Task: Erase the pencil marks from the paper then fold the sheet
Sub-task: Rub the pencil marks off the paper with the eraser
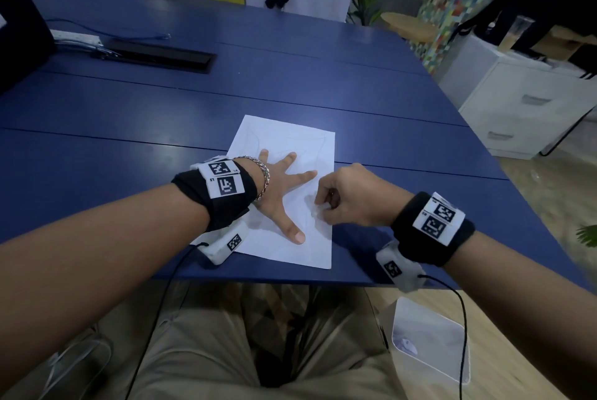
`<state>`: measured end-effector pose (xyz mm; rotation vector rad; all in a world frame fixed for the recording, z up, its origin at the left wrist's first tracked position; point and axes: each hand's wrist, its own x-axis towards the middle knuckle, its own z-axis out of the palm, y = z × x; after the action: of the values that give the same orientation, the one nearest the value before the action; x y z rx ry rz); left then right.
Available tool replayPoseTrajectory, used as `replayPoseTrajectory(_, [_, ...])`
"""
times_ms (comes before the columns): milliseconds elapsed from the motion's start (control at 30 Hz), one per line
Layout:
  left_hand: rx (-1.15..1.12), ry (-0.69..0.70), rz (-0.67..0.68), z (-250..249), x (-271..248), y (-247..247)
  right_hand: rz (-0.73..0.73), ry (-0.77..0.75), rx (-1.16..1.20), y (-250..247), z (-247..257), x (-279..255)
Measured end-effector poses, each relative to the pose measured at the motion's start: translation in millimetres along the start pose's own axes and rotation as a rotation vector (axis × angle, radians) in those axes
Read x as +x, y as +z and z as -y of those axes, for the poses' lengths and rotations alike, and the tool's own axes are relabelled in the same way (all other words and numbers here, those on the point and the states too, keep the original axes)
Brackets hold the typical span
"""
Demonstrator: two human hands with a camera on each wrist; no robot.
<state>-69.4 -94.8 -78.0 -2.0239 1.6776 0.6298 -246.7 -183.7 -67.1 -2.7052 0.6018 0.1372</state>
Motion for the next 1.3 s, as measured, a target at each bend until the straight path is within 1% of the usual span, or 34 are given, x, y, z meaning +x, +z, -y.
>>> replayPoseTrajectory(33, [-0.003,-0.003,0.000,1,1,1,-0.001,-0.014,-0.009,2,2,-3])
replayPoseTrajectory(133, [-0.004,0.002,-0.006,2,5,2,0.103,-0.051,-0.006,6,7,-17])
replayPoseTrajectory(167, [-0.006,0.008,-0.008,3,7,2,0.117,-0.047,-0.013,6,4,-20])
replayPoseTrajectory(200, [-0.011,0.015,-0.010,4,9,3,0.099,-0.033,-0.019,3,-1,-20])
replayPoseTrajectory(267, [-0.035,0.036,-0.020,7,11,5,0.008,0.005,-0.003,-2,-11,-20])
replayPoseTrajectory(367, [-0.170,0.076,-0.102,23,7,-1,-0.138,0.020,0.101,-9,-21,-27])
replayPoseTrajectory(467, [-0.268,0.071,-0.271,62,-6,-18,-0.153,0.035,0.198,-10,-21,-44])
replayPoseTrajectory(533, [-0.290,0.046,-0.316,93,-16,-21,-0.133,0.022,0.184,-4,-16,-54])
replayPoseTrajectory(567, [-0.281,0.032,-0.307,107,-19,-18,-0.131,0.009,0.163,1,-11,-58])
replayPoseTrajectory(633, [-0.262,0.042,-0.242,124,-22,-3,-0.135,-0.023,0.126,9,1,-61])
replayPoseTrajectory(733, [-0.265,0.127,-0.144,131,-23,25,-0.069,-0.099,0.103,24,28,-62])
replayPoseTrajectory(800, [-0.252,0.150,-0.131,130,-21,37,-0.037,-0.176,0.052,33,39,-59])
replayPoseTrajectory(867, [-0.249,0.148,-0.136,128,-23,42,-0.021,-0.186,0.002,38,40,-53])
replayPoseTrajectory(967, [-0.215,0.159,-0.204,125,-28,41,-0.006,-0.148,-0.027,34,30,-49])
replayPoseTrajectory(1067, [-0.189,0.207,-0.299,122,-39,37,0.054,-0.108,-0.022,21,18,-55])
replayPoseTrajectory(1133, [-0.243,0.245,-0.397,120,-44,34,0.113,-0.063,-0.069,10,11,-59])
replayPoseTrajectory(1167, [-0.279,0.241,-0.452,121,-42,34,0.126,-0.039,-0.102,4,8,-60])
replayPoseTrajectory(1233, [-0.287,0.165,-0.523,130,-32,32,0.097,-0.003,-0.133,-3,5,-57])
replayPoseTrajectory(1267, [-0.273,0.113,-0.519,135,-26,31,0.062,0.003,-0.123,-5,8,-54])
replayPoseTrajectory(1300, [-0.263,0.065,-0.480,140,-20,31,0.023,0.004,-0.102,-5,12,-49])
